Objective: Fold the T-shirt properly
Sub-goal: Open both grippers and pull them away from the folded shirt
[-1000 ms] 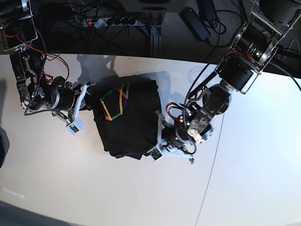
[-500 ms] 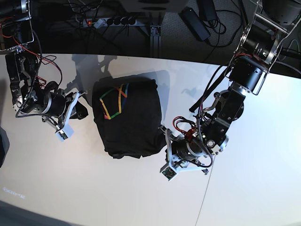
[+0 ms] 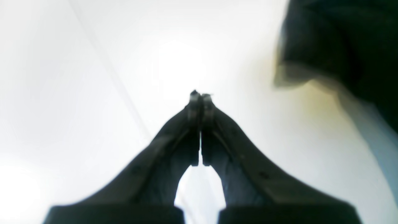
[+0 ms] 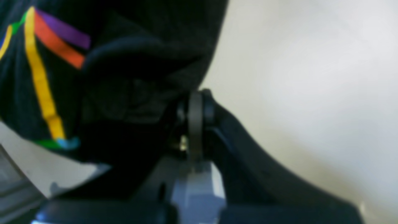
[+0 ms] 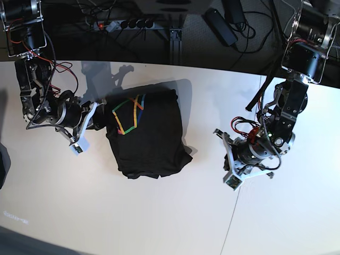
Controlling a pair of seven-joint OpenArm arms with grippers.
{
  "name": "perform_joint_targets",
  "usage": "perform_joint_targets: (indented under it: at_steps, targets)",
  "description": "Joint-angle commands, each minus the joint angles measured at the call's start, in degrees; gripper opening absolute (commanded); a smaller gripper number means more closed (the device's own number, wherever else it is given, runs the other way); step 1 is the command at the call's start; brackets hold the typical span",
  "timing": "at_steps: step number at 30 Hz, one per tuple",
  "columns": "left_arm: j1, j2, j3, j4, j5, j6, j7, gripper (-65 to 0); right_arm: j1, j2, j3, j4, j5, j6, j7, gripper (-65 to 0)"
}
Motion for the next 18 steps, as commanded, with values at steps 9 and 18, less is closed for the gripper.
perform_joint_targets:
  at_steps: [9, 18]
  targets:
    - [10.0, -6.6, -13.2, 6.8, -1.6, 0.6, -0.3, -65.0, 1.2, -3.7, 0.5, 0.6, 0.7, 3.1, 0.9, -65.0]
    - [21.2, -7.1, -26.8, 12.4, -6.6, -2.4, 0.6, -65.0, 1.2, -6.5, 0.6, 0.6, 0.4, 3.1, 0.4, -65.0]
